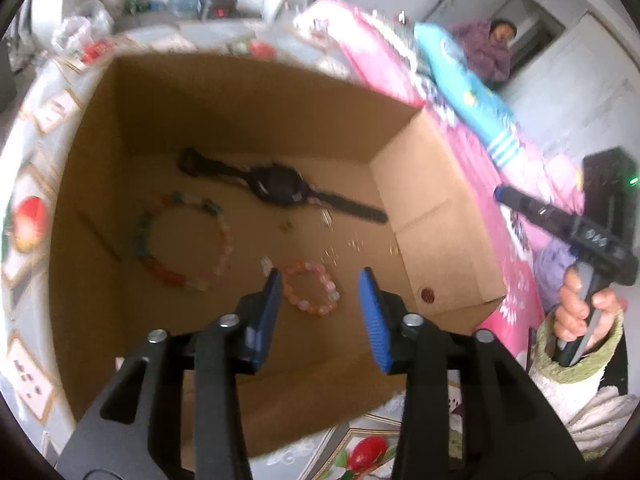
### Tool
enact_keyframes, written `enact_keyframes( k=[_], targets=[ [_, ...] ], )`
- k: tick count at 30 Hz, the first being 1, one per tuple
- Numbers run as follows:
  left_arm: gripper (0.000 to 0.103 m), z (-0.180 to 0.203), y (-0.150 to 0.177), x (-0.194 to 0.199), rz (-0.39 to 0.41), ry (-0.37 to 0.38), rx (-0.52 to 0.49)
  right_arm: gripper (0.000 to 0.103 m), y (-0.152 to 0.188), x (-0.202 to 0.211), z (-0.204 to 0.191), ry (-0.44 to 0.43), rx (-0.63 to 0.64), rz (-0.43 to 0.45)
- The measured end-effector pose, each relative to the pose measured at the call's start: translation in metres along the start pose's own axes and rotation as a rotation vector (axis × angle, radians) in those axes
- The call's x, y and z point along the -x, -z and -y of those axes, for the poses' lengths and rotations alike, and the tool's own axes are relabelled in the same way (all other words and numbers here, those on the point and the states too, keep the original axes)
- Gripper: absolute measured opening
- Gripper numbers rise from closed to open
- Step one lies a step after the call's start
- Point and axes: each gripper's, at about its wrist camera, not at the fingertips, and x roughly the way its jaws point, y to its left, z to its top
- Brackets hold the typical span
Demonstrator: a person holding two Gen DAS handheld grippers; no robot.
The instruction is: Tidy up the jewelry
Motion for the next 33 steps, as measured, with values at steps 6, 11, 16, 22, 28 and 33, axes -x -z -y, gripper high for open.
enact_keyframes(
  k=[6, 11, 16, 22, 28, 33],
  targets=[
    [0.077, -0.018, 0.004, 0.079, 0.262, -0.178, -0.006, 0.029, 0.014, -0.001, 0.007, 0.041, -0.048, 0.016],
    [0.086, -0.054, 0.005, 0.091, 0.272, -0.326, 0.086, 0.032, 0.029, -0.005, 0.015, 0.051, -0.122, 0.027],
    [0.086, -0.096, 0.014, 0.048, 0.094, -0.221, 0.278, 0.040, 0.044, -0.019, 0.014, 0.052, -0.166, -0.009],
    [0.086, -0.093, 0.021, 0.022, 0.032, -0.047, 0.296, 0.052, 0.051, -0.033, -0.002, 0.089, -0.117, -0.072],
    [0.087, -0.065, 0.027, 0.011, 0.034, -0.134, 0.198, 0.052, 0.057, -0.028, -0.016, 0.120, -0.104, -0.071],
    [0.088, -0.059, 0.036, 0.017, 0.028, -0.146, 0.180, 0.052, 0.067, -0.022, -0.018, 0.146, -0.122, -0.062]
  ],
)
